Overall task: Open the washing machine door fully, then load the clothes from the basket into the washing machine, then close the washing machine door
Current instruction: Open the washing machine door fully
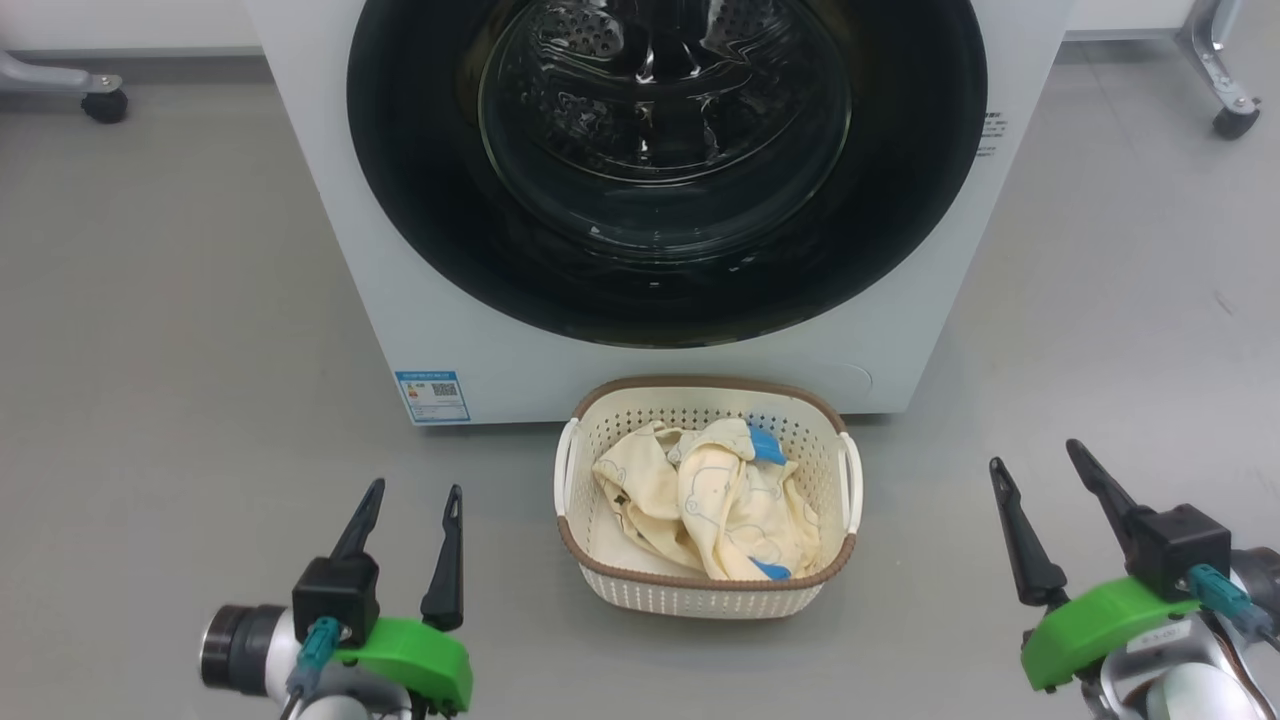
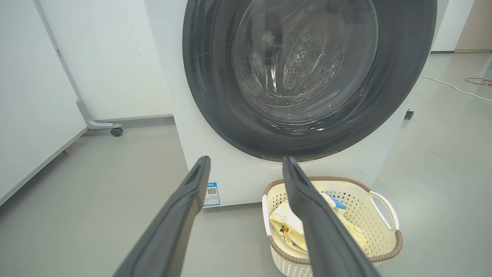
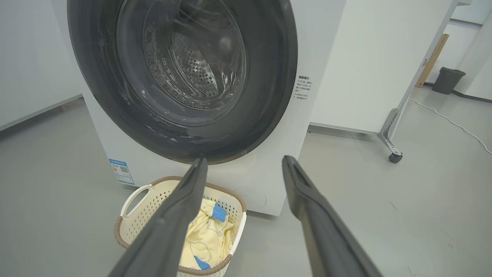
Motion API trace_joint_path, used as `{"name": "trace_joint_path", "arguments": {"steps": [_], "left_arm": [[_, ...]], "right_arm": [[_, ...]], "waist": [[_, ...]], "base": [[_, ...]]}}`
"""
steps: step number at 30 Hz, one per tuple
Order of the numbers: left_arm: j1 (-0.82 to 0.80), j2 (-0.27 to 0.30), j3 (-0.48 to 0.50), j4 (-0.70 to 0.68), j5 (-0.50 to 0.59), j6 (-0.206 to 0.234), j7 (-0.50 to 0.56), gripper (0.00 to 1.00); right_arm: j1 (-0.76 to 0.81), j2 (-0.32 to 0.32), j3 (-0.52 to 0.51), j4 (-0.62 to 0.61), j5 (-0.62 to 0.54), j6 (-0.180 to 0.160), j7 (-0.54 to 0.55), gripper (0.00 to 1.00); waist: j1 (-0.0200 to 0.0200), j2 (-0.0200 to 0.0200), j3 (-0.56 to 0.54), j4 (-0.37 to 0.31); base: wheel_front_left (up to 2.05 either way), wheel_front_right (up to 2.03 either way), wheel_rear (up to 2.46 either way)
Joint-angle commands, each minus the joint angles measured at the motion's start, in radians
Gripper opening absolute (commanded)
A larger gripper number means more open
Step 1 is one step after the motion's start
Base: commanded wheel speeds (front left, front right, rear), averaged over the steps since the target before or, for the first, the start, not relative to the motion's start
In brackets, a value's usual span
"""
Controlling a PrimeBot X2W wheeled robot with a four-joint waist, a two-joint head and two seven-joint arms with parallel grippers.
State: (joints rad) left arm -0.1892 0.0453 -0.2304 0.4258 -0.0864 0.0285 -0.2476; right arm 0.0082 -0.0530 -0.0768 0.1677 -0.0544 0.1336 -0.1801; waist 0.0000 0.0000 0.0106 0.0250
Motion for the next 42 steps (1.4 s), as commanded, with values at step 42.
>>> {"name": "trace_joint_path", "arguments": {"steps": [42], "left_arm": [[-0.034,0.012,0.029,-0.072,0.003,-0.011,-0.014,1.0]], "right_arm": [[-0.041,-0.008,-0.006,-0.04,0.007,-0.003,-0.013,1.0]], "waist": [[0.0,0.0,-0.01,-0.014]], "base": [[0.92,0.96,-1.88]]}}
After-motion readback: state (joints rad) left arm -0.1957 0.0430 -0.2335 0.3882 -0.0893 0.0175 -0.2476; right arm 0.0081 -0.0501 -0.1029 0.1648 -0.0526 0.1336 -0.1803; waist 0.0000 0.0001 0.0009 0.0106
